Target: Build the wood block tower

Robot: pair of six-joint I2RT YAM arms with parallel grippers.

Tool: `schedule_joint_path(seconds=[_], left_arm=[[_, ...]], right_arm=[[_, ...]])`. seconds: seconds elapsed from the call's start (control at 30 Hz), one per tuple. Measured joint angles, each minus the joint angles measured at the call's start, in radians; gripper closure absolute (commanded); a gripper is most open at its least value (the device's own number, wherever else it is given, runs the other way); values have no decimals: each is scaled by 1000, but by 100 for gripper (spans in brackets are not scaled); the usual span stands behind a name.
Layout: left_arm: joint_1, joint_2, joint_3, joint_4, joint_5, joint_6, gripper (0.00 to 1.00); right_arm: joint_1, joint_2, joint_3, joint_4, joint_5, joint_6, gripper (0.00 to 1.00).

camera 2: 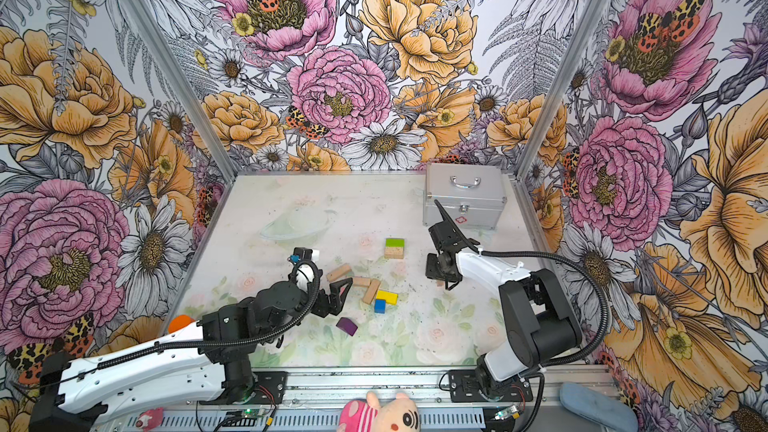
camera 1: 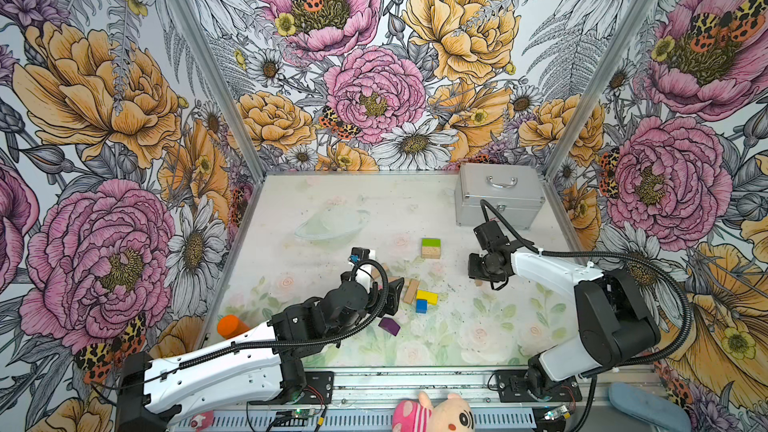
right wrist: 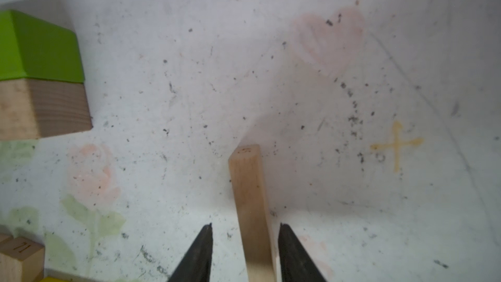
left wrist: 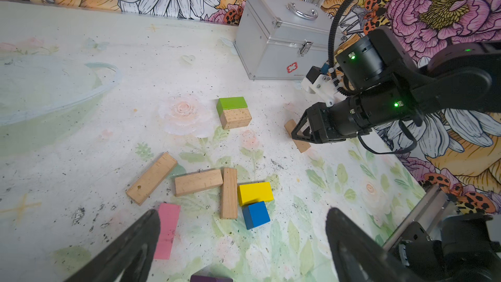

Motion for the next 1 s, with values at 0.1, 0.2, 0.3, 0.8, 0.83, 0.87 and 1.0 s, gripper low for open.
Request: schedule_joint_path(seconds=[0.1,0.2,0.3,0.8,0.83,0.87,1.0], left_arm=[[6,11,0,0,0,0,4],[10,25,0,0,0,0,3],[14,32,0,0,0,0,4],[14,29,-4,0,1,-3,3],[14,26,-4,0,1,-4,4],[14,21,-5,0,1,-8,4],[14,3,-6,0,1,-19,3]], right_arm=[[-7,15,1,-3,14,-8,72],[-13,21,1,-4,18,-13,77],[-19,21,1,-1,5,-11,80],[-41,10,-75,167,-356,77,74],[-46,6,-85,172,-362,82,73],[-54,0,-97,175,-368,89,71],[-84,-33,-135,174,-366,92,64]])
